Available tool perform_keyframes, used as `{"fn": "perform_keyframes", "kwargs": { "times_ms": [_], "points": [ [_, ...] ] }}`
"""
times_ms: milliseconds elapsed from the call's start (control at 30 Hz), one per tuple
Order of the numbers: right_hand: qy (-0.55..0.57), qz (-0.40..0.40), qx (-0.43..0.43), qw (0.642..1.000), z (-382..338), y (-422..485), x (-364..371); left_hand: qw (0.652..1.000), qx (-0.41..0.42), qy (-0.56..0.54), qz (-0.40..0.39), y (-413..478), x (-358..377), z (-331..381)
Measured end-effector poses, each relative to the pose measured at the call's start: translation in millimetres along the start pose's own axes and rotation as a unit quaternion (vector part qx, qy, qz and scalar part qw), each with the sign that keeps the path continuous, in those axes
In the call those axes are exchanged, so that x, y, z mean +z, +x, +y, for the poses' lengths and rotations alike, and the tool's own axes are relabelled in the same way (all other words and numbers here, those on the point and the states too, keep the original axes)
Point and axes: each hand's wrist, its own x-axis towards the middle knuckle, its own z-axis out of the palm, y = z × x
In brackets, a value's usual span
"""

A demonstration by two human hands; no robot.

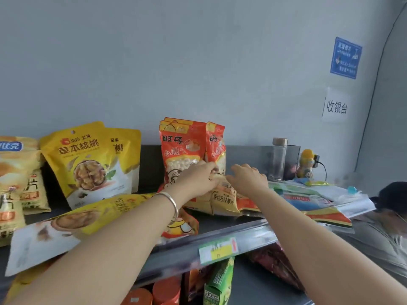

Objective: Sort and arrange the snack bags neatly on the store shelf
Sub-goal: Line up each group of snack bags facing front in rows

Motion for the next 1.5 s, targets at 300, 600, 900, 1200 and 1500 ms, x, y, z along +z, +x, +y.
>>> {"fn": "perform_keyframes", "kwargs": {
  "times_ms": [300,600,900,1200,1500],
  "points": [
    [0.057,-0.138,-0.048,0.988,100.5,47.6,11.1,0.997,0.001,-0.064,-0.053,41.6,52.6,81.9],
    [0.03,-0.121,-0.055,0.991,137.9,48.3,19.8,0.952,0.105,0.169,-0.232,41.0,73.5,91.5],
    [0.076,-0.097,-0.075,0.989,139.2,45.9,-3.5,0.982,0.094,0.145,-0.072,47.5,81.8,94.4],
    [0.089,0.166,0.044,0.981,164.5,38.0,-53.4,0.974,-0.121,-0.089,0.169,78.6,83.5,96.3],
    [0.198,0.029,-0.01,0.98,187.5,36.4,-36.4,0.896,-0.281,-0.25,0.237,87.1,84.1,79.1]
  ]
}}
